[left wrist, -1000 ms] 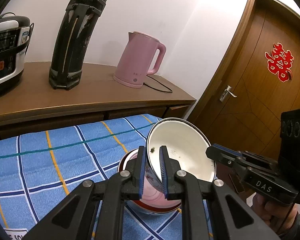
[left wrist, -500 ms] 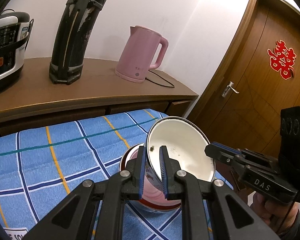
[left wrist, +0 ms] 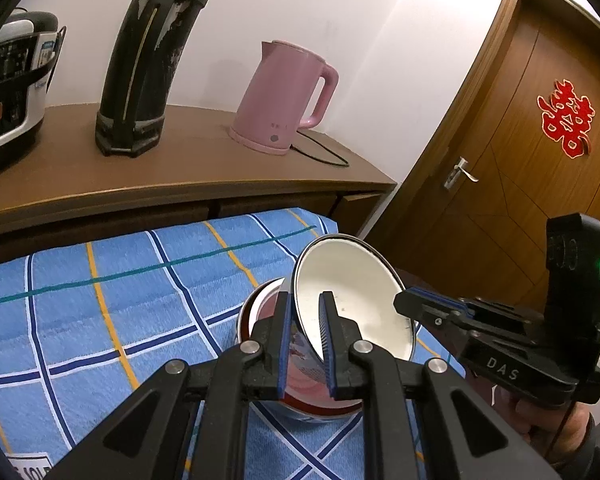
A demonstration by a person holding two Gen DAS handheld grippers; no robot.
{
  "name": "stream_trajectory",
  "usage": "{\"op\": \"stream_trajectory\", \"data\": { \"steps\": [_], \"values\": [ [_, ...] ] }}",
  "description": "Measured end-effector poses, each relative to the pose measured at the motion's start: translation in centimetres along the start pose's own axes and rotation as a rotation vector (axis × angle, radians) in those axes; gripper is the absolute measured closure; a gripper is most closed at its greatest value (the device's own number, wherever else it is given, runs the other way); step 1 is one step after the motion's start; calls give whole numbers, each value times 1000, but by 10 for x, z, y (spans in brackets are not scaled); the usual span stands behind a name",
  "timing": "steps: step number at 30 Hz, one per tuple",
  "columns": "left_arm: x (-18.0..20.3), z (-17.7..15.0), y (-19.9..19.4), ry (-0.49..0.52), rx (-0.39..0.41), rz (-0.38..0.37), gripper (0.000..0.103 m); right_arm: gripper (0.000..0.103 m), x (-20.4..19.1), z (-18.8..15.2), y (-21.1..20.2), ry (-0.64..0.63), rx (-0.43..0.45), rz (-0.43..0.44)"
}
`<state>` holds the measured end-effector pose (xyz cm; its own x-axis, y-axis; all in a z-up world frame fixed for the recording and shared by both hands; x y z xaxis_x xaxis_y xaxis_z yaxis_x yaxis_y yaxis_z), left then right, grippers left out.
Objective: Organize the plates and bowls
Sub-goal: 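Lower the white enamel bowl into the pink bowl with both tools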
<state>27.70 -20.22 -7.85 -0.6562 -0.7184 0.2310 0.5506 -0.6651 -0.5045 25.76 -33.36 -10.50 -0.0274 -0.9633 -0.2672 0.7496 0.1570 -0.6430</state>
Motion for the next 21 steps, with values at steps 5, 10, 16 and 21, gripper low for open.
{"op": "stream_trajectory", "data": {
  "steps": [5,10,16,21],
  "values": [
    [-6,-8,10,-33,-46,-9,88,92,1,-2,3,-8,-15,-7],
    [-7,-15,17,-42,-85,-7,88,92,2,-2,7,-15,-28,-12],
    [-6,-17,18,-39,-99,-4,88,92,5,-5,14,-11,-56,-10],
    [-8,-20,21,-45,-120,-1,88,91,5,-8,18,-11,-74,-7]
  ]
}}
Point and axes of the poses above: each gripper's, at about its wrist camera, not at the fingertips, and y roughly the way its jaws point, x to its right, z to its top, the point moved 7 cm from there along y, roughly the way its jaws point, and after that the axes turned 14 degrees about y, right-handed, at the moved point
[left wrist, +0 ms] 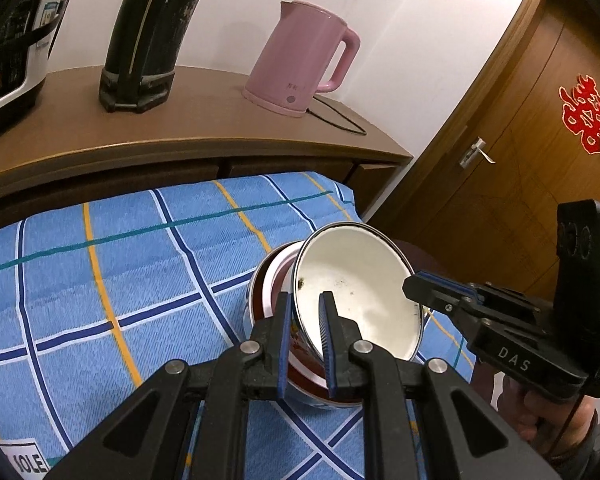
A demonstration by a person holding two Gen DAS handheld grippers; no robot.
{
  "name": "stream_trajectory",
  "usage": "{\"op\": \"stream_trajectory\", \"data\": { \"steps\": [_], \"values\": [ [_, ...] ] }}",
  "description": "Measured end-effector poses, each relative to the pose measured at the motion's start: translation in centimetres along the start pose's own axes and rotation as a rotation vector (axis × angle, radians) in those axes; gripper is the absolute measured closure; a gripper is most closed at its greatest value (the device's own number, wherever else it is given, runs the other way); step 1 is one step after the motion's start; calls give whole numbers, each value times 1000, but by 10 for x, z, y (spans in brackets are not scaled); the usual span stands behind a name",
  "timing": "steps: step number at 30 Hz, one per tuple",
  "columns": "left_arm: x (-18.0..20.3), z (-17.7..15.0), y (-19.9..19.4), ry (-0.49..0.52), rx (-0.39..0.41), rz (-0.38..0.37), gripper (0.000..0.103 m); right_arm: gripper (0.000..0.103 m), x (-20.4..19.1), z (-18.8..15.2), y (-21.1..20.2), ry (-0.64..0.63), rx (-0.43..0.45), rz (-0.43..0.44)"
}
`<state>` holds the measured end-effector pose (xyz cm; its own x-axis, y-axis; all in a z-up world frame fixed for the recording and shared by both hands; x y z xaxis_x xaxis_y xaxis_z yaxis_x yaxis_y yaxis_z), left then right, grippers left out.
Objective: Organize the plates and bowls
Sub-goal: 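Lower the white enamel bowl into the pink bowl with both tools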
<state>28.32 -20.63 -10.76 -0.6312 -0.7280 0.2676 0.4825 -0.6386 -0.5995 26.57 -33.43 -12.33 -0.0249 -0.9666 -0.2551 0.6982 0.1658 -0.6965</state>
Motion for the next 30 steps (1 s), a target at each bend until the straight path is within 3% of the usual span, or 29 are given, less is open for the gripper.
{"op": "stream_trajectory", "data": {
  "steps": [30],
  "values": [
    [0,-3,4,14,-18,7,88,92,5,-4,10,22,-27,11]
  ]
}}
Point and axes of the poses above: each gripper's, at about its wrist camera, not at the fingertips, and y roughly the way its jaws point, x to its right, z to its top, the point moved 7 cm from there along y, roughly the way its jaws point, and after that the axes turned 14 degrees about y, right-handed, at the moved point
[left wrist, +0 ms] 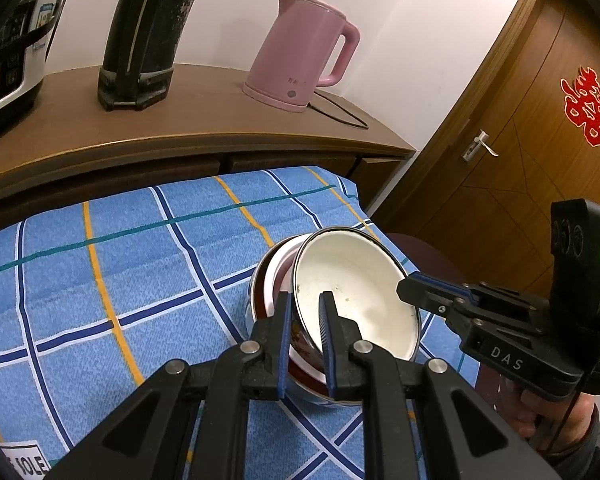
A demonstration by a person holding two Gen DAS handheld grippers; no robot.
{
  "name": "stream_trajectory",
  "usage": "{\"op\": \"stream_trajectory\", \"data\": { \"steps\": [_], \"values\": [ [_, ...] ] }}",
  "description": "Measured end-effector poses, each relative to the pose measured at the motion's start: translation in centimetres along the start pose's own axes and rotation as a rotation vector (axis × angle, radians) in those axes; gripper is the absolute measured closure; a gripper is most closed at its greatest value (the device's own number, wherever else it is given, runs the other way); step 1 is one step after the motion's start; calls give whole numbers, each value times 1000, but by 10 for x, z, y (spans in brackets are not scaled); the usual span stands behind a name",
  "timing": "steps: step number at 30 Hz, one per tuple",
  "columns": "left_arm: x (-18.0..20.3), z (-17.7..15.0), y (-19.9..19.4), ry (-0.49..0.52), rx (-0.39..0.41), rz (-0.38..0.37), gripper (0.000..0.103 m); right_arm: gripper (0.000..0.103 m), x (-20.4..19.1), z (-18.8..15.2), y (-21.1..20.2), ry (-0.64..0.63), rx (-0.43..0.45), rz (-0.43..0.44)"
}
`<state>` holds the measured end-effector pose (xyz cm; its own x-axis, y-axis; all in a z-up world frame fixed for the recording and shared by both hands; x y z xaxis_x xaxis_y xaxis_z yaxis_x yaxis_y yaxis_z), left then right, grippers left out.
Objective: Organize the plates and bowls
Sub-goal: 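Lower the white enamel bowl into the pink bowl with both tools, then grasp the rim of the nested bowl stack with both tools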
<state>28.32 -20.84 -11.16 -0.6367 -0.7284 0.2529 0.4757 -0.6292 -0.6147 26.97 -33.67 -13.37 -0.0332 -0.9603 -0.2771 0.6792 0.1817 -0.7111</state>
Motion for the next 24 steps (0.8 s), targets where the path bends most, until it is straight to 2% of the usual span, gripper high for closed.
{"op": "stream_trajectory", "data": {
  "steps": [4,12,16,21,23,24],
  "values": [
    [-3,0,0,-34,-4,-34,88,91,0,0,-1,11,-8,11],
    [3,1,0,31,-3,30,88,92,-1,2,0,11,-27,17],
    [0,0,0,24,-3,19,85,91,-2,4,2,-7,-27,8],
    [2,2,-4,62,14,60,83,91,-1,5,4,-25,-29,-7],
    [2,6,-9,71,36,59,72,91,2,7,2,-13,-21,-7],
    [0,7,-12,70,47,64,51,91,3,8,2,-12,-19,-13]
  ]
}}
Point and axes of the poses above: each gripper's, at about its wrist camera, not at the fingertips, and y roughly the way its jaws point, x to its right, z to its top, the point moved 7 cm from there along y, roughly the way its jaws point, and after that the axes turned 14 degrees about y, right-handed, at the moved point
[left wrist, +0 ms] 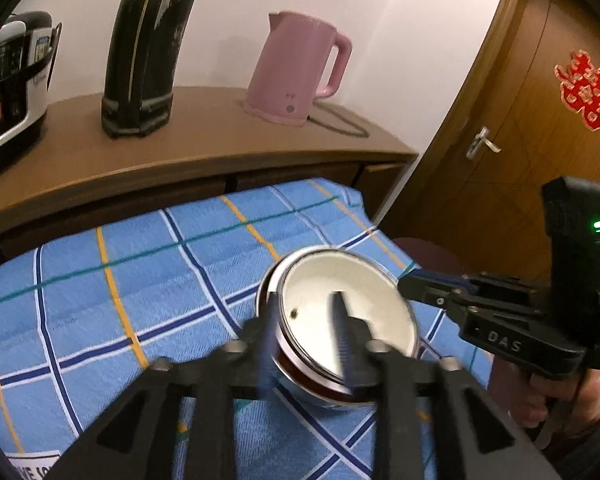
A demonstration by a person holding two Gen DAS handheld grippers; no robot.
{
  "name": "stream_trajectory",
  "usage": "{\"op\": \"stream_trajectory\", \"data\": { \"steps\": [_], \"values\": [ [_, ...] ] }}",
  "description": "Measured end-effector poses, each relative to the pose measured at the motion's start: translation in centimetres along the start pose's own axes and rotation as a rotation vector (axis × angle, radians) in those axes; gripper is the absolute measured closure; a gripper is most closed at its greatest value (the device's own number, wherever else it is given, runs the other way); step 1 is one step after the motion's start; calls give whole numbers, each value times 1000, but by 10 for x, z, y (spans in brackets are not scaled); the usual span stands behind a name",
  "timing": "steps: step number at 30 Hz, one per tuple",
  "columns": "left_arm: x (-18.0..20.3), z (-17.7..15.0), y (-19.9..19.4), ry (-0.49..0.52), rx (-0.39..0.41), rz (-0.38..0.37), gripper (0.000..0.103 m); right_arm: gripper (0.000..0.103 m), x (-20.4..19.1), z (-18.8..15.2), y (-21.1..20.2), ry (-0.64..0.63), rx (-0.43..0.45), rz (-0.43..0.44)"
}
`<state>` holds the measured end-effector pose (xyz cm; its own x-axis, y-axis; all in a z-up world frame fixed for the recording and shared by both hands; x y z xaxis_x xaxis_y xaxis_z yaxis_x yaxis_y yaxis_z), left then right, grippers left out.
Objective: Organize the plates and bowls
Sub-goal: 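Grasp the rim of the nested bowl stack with both tools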
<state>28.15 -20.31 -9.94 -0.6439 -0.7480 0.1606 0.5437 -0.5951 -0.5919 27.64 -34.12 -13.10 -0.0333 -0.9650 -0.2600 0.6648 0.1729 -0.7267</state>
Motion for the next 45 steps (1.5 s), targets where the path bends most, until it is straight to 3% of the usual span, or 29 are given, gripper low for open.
{"op": "stream_trajectory", "data": {
  "steps": [1,2,3,5,7,22,25,26,28,30,37,45],
  "values": [
    [-4,1,-2,-1,8,31,29,90,1,-1,0,-5,1,-8],
    [-8,1,-5,0,21,71,25,83,1,-2,0,-3,4,-10],
    [-9,2,-6,2,31,74,24,70,2,-3,-1,5,8,-4],
    [-10,-1,-2,1,9,64,24,56,2,-4,-3,25,28,16],
    [-12,-5,6,-5,-18,78,24,52,2,-6,-4,40,46,27],
    [-8,-14,17,-29,-57,54,25,53,0,-23,10,114,35,59],
    [-8,-16,18,-31,-63,51,25,60,1,-25,11,124,38,60],
    [-7,-16,19,-30,-64,50,27,62,1,-26,12,129,41,63],
    [-5,-18,22,-27,-80,41,49,64,1,-26,12,125,52,50],
    [-3,-22,27,-32,-103,32,57,68,1,-26,13,126,61,40],
    [-3,-23,25,-36,-101,53,59,72,1,-26,17,115,102,17],
    [-8,-25,23,-76,-106,65,62,77,0,-23,11,138,88,35]
  ]
}}
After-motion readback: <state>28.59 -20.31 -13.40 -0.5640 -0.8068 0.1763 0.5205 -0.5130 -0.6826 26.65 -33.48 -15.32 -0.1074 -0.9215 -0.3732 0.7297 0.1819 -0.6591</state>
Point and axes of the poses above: each gripper's, at about its wrist camera, not at the fingertips, and y roughly the way its jaws point, x to its right, z to its top, the point moved 7 cm from there along y, roughly the way its jaws point, and after that the axes turned 14 degrees about y, right-handed, at the moved point
